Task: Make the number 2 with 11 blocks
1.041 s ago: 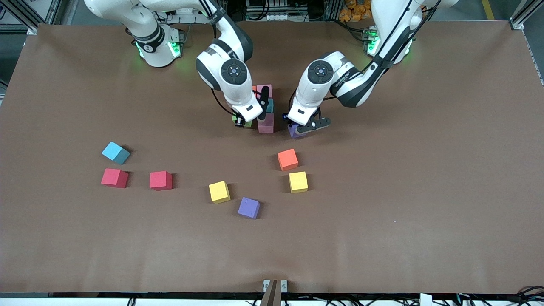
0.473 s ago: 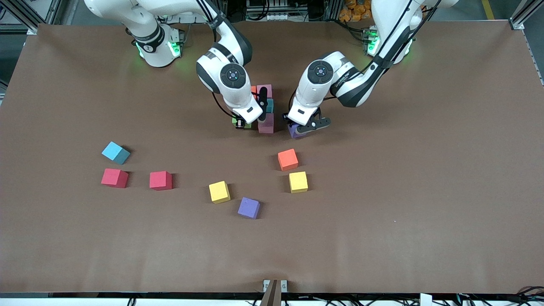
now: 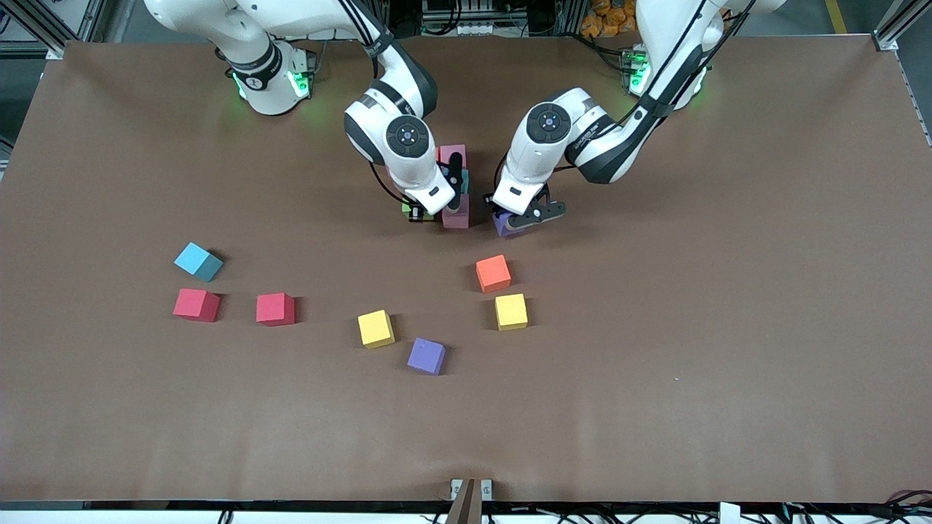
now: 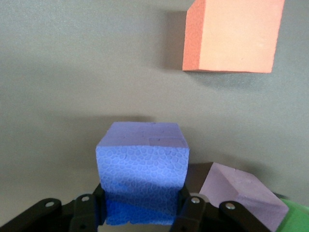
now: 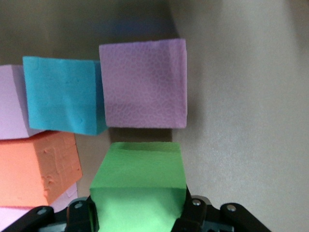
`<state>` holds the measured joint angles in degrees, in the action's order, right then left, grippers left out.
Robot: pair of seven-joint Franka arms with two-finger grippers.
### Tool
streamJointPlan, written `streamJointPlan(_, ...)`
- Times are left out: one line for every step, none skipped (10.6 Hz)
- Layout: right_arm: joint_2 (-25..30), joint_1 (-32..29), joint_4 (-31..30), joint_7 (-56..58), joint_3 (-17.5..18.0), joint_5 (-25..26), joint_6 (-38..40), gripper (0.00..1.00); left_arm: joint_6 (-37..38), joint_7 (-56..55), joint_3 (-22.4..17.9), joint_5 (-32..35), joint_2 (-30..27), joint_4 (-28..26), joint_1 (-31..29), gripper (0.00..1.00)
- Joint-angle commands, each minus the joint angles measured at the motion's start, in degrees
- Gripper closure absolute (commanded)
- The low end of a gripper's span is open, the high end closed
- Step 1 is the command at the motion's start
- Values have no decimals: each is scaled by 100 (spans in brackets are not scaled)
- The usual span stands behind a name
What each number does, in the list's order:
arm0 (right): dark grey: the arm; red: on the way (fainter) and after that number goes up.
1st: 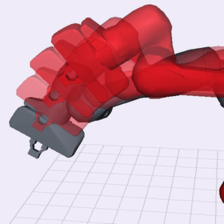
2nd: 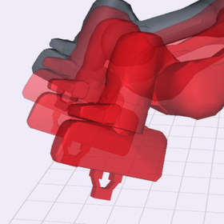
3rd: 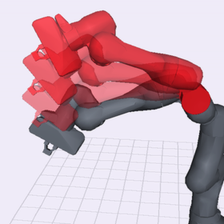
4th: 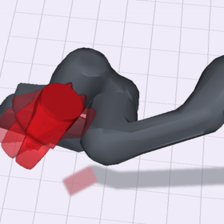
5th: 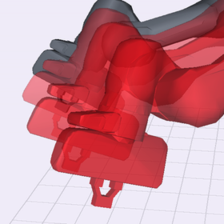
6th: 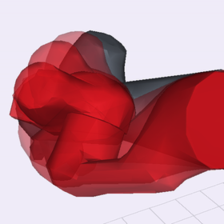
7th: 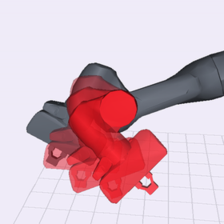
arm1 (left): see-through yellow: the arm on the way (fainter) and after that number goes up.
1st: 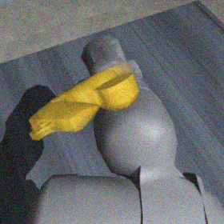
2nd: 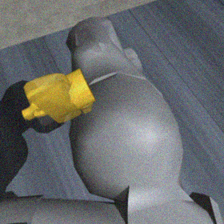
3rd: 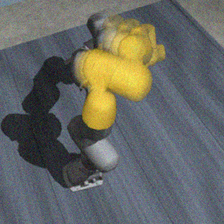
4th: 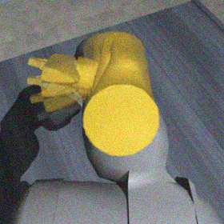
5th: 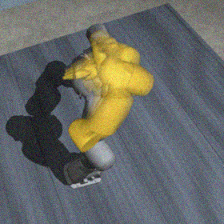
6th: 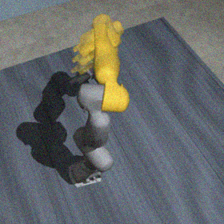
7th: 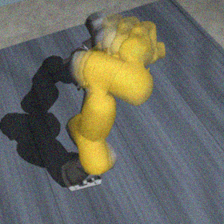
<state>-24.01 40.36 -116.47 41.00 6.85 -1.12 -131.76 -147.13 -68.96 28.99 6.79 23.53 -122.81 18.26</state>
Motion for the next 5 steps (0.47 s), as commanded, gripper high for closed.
streamJointPlan(-191,86,238,-136,-43,7,37,100,79,-109,19,-99,38,100,90,89)
streamJointPlan(-244,104,256,-144,-44,7,37,100,79,-109,10,-90,38,100,90,89)
streamJointPlan(-262,104,265,-145,-52,7,37,100,79,-109,10,-90,38,100,90,89)
streamJointPlan(-297,104,256,-197,-52,7,37,100,79,-109,19,-90,38,100,90,89)
streamJointPlan(-314,112,265,-319,-52,7,37,100,79,-109,10,-99,46,100,90,89)
